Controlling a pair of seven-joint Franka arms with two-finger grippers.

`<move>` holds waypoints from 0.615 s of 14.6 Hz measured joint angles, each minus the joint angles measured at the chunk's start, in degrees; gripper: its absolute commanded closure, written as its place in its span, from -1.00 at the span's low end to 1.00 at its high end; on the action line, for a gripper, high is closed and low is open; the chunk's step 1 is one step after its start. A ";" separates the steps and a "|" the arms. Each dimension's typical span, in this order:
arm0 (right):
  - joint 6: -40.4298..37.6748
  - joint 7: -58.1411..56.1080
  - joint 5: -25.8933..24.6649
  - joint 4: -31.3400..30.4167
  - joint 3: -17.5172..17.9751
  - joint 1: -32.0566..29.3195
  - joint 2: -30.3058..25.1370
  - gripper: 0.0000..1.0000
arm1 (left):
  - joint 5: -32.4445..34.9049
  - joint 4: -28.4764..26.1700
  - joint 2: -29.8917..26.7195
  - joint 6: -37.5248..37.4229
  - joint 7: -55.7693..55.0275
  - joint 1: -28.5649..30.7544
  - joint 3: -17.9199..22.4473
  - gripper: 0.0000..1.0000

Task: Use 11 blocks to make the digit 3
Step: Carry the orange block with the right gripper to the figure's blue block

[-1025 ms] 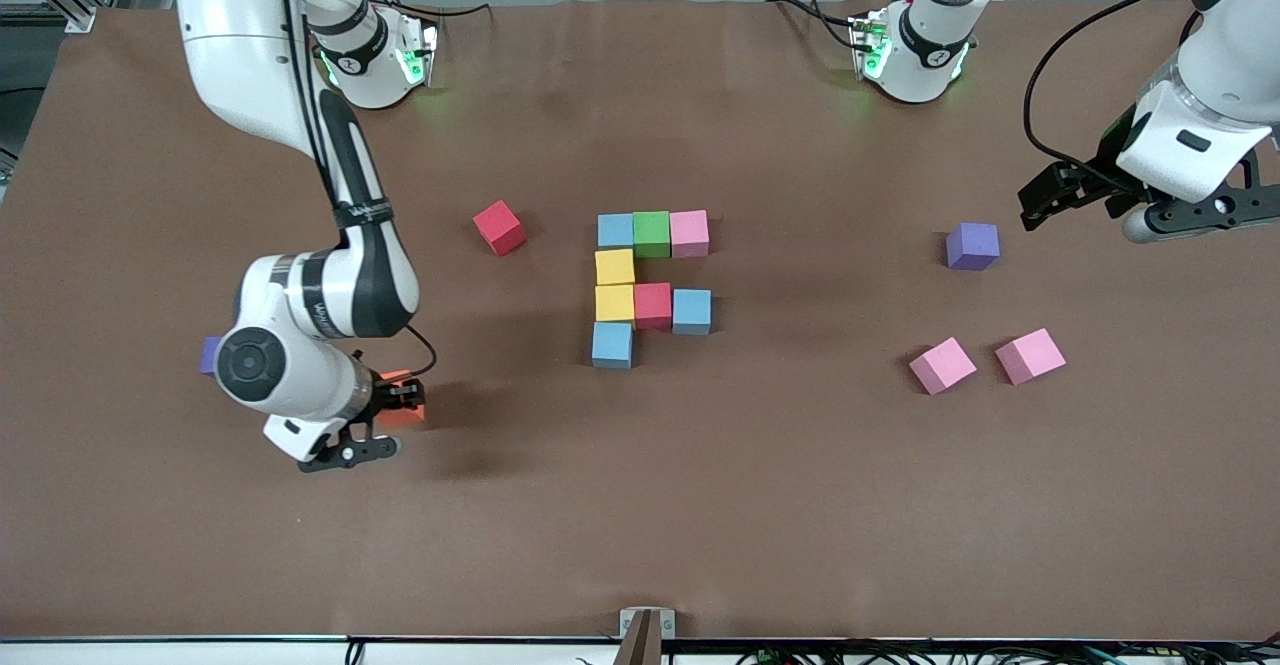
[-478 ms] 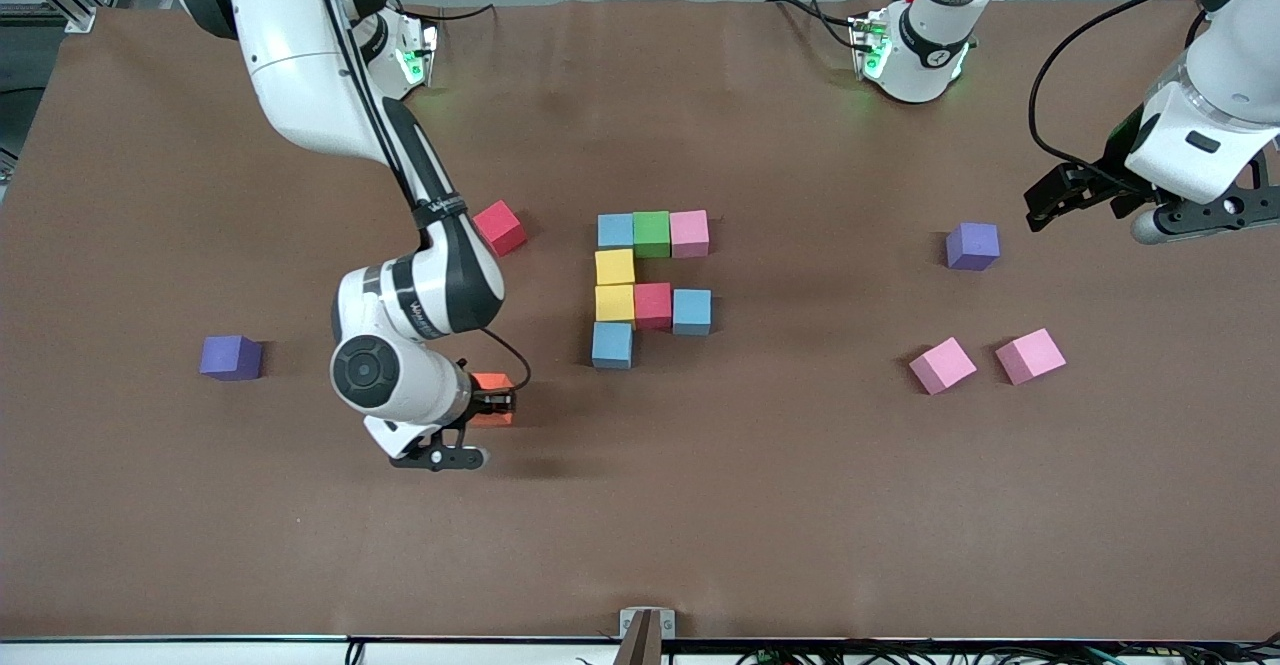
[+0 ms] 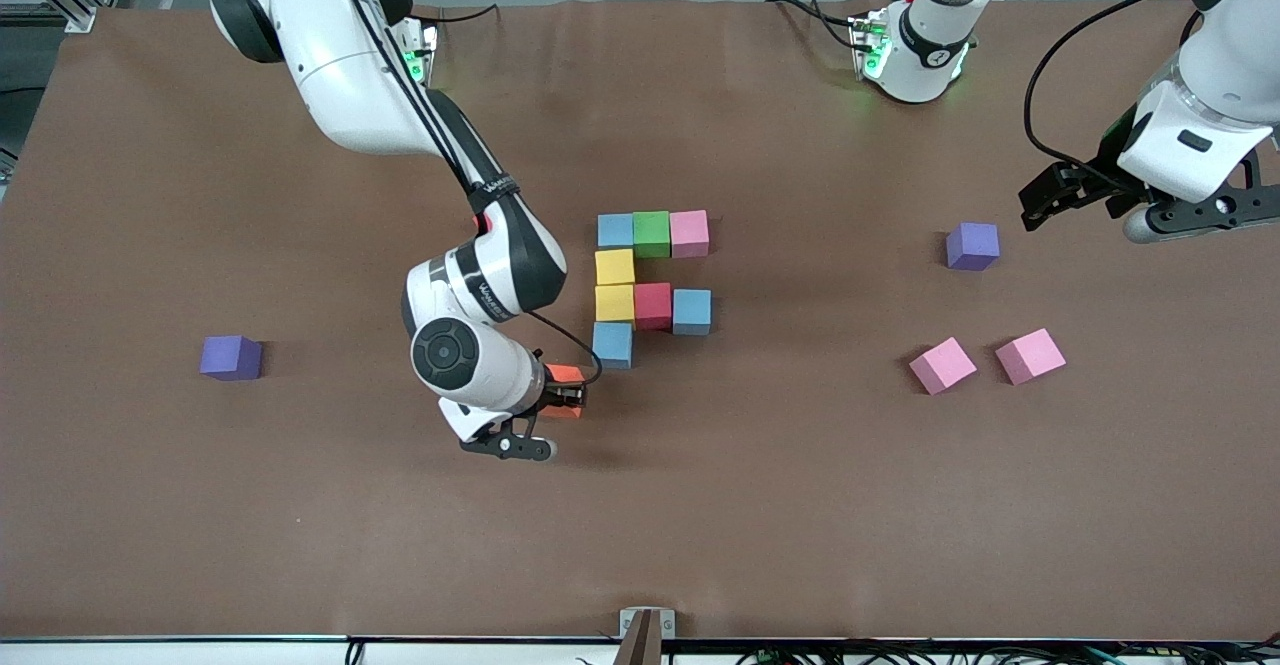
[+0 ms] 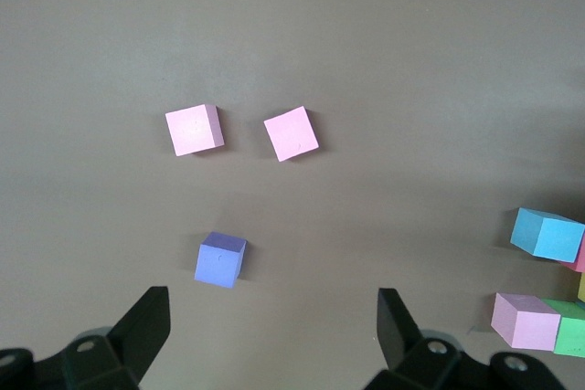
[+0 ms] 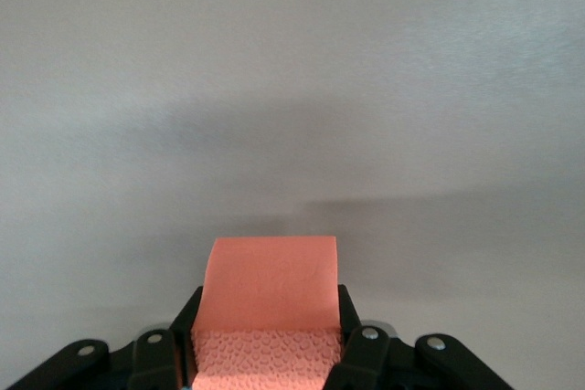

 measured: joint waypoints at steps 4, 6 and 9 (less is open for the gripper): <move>0.98 1.43 0.00 0.91 0.80 0.77 1.23 0.40 | 0.01 0.00 0.00 0.00 0.07 0.05 0.02 -1.00; 1.69 1.95 0.00 0.97 0.82 1.38 1.50 0.39 | 0.02 0.00 0.00 0.00 0.08 0.06 0.04 -1.00; 3.91 4.13 0.00 1.00 0.94 2.28 2.17 0.39 | 0.03 0.00 0.00 0.00 0.07 0.02 0.03 -1.00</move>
